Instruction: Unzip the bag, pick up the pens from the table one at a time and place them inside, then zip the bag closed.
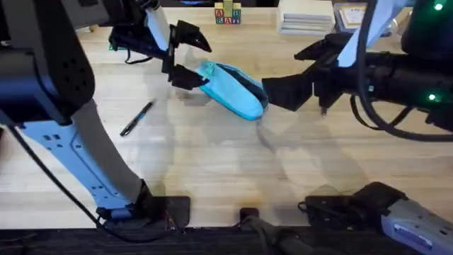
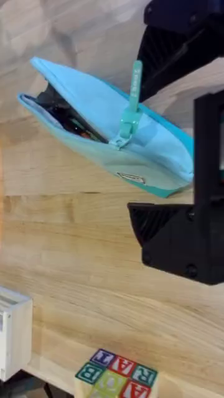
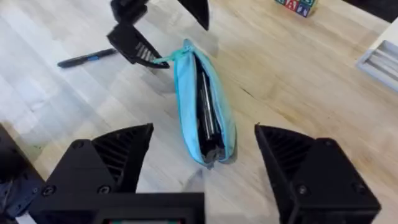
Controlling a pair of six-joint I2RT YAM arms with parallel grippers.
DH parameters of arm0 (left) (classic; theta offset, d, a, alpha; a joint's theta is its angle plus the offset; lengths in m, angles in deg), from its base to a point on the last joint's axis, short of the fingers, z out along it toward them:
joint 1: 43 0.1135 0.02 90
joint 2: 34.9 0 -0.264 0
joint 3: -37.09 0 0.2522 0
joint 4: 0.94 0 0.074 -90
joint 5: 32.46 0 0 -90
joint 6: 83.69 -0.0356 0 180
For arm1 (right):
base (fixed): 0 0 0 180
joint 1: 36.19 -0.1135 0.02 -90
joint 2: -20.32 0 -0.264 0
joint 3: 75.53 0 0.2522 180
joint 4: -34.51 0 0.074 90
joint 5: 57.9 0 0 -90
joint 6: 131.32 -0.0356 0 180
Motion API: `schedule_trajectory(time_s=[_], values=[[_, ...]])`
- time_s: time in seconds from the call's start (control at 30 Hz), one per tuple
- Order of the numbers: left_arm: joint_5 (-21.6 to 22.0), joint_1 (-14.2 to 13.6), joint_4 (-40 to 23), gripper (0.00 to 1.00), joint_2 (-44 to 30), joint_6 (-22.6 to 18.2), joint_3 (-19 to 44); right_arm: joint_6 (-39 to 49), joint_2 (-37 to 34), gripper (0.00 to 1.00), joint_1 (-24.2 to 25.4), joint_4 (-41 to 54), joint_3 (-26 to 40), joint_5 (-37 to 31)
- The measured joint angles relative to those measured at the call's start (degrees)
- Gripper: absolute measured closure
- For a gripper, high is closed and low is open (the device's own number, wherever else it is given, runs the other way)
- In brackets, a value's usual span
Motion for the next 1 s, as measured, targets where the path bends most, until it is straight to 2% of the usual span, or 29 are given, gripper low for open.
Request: schedule_trajectory(time_s=[0.4, 0.67, 0.7, 0.83, 0.9, 1.0], values=[[7.62, 4.71, -8.37, 0.008, 14.99, -0.03, 0.00, 0.02, 0.31, 0.004, 0.00, 0.02, 0.00, -1.34], [13.28, 5.57, -15.04, 0.007, 22.25, -0.02, 0.00, 0.04, 0.31, 0.005, 0.00, 0.05, 0.00, -1.34], [15.04, 5.57, -16.89, 0.008, 25.41, 0.00, 0.00, 0.22, 0.31, 0.047, 0.00, 0.79, 0.00, -1.36], [16.89, 5.57, -17.56, 0.007, 29.27, 2.82, 0.00, 0.45, 0.31, 0.204, 0.00, 3.62, 0.00, -1.37], [17.40, 5.57, -17.56, 0.008, 30.68, 5.73, 0.00, 0.50, 0.31, 0.338, 0.00, 5.15, 0.00, -1.38], [18.05, 5.57, -17.56, 0.008, 32.19, 11.36, 0.00, 0.61, 0.31, 0.642, 0.00, 7.13, 0.00, -1.58]])
